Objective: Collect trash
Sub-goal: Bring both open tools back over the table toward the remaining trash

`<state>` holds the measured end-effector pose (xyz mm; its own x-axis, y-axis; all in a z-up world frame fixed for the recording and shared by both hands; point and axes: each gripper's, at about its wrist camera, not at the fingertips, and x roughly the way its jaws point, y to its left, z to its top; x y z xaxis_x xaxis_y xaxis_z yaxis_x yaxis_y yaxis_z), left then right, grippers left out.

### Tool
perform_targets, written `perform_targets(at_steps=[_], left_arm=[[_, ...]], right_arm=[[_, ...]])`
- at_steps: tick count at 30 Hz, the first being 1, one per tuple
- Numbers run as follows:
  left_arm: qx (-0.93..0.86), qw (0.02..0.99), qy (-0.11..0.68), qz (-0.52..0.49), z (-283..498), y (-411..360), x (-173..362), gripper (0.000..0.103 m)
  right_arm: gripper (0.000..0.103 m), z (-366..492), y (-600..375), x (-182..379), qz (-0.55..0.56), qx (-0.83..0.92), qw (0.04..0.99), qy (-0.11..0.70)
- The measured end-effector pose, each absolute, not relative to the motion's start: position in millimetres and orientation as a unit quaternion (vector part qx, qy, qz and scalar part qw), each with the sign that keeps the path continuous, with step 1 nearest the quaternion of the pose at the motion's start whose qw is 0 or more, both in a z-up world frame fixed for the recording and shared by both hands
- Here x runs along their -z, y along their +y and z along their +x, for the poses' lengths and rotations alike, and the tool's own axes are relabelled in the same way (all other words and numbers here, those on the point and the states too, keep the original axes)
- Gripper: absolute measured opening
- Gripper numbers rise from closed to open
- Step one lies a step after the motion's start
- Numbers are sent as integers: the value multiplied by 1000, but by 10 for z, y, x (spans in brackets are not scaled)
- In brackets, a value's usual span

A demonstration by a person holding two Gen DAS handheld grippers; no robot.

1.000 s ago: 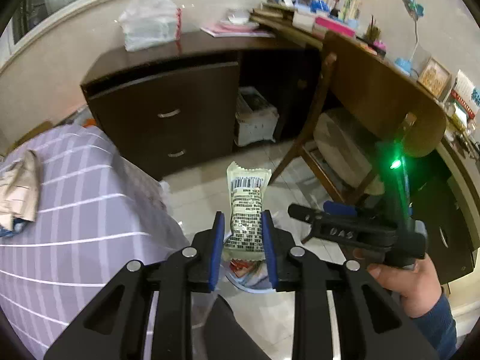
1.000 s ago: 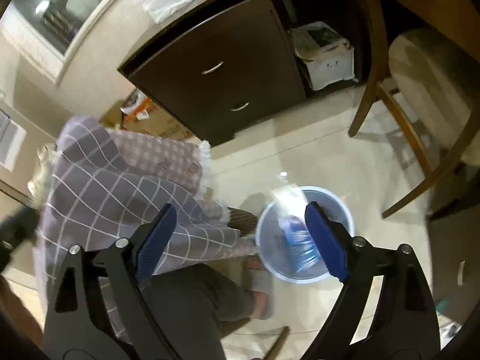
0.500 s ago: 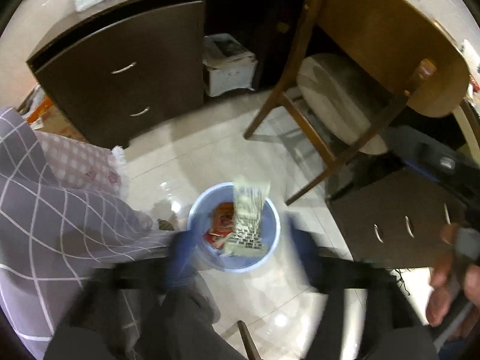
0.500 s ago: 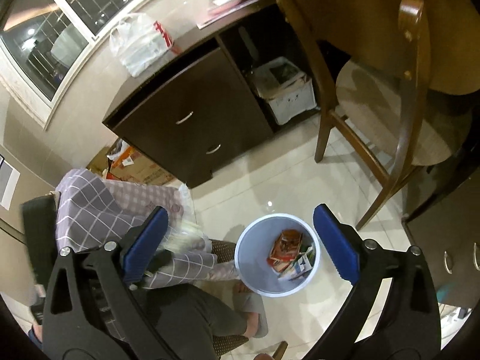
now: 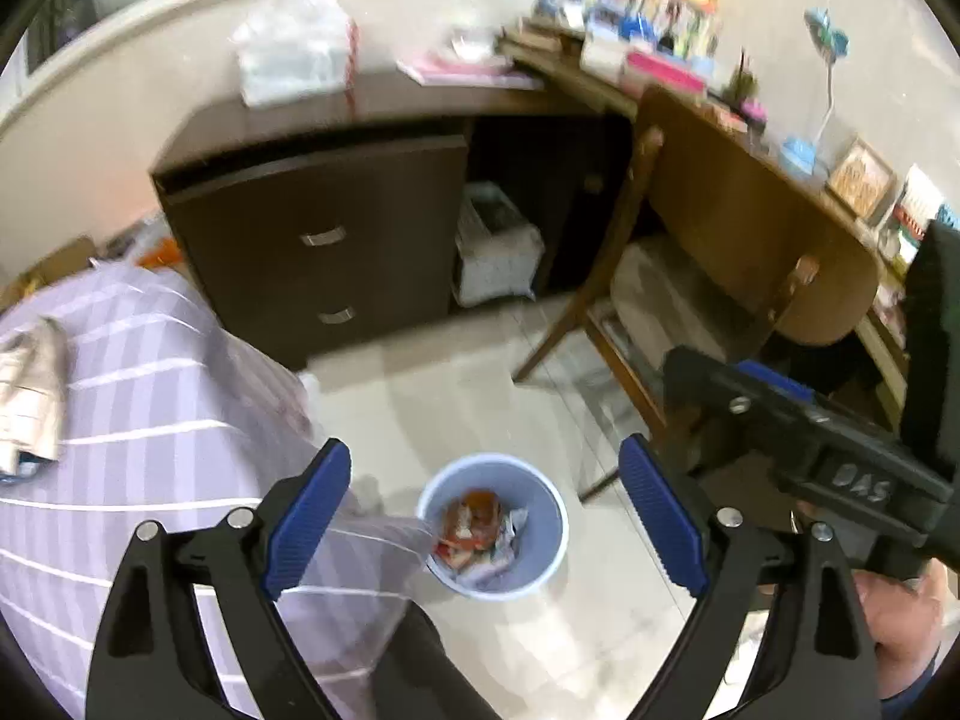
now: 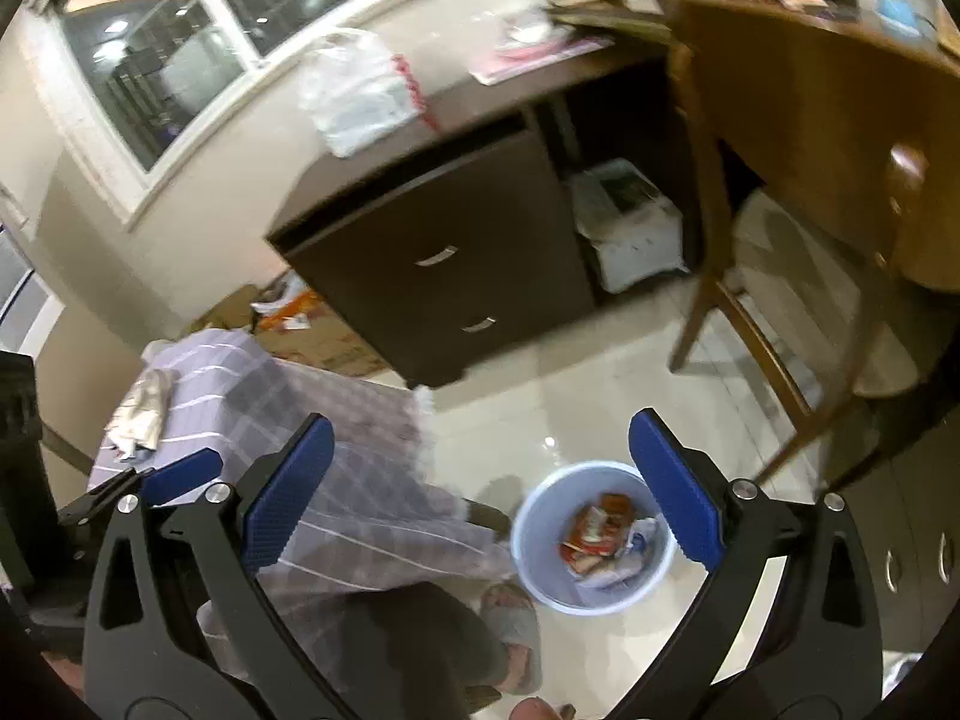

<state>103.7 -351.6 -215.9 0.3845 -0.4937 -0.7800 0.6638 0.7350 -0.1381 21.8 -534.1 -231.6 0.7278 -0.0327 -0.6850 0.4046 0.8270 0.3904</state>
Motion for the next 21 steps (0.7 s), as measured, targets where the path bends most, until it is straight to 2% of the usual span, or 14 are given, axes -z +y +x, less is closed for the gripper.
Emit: perform_targets(at_steps=[10, 21], left_arm=[[272, 891, 361, 40, 1137, -2477, 1593, 93], [151, 929, 339, -2, 1356, -1129, 1442, 94]], right_arm=[[97, 582, -4563, 1660, 213, 50, 924, 314], [97, 1008, -3550, 1327, 150, -30, 936, 316]])
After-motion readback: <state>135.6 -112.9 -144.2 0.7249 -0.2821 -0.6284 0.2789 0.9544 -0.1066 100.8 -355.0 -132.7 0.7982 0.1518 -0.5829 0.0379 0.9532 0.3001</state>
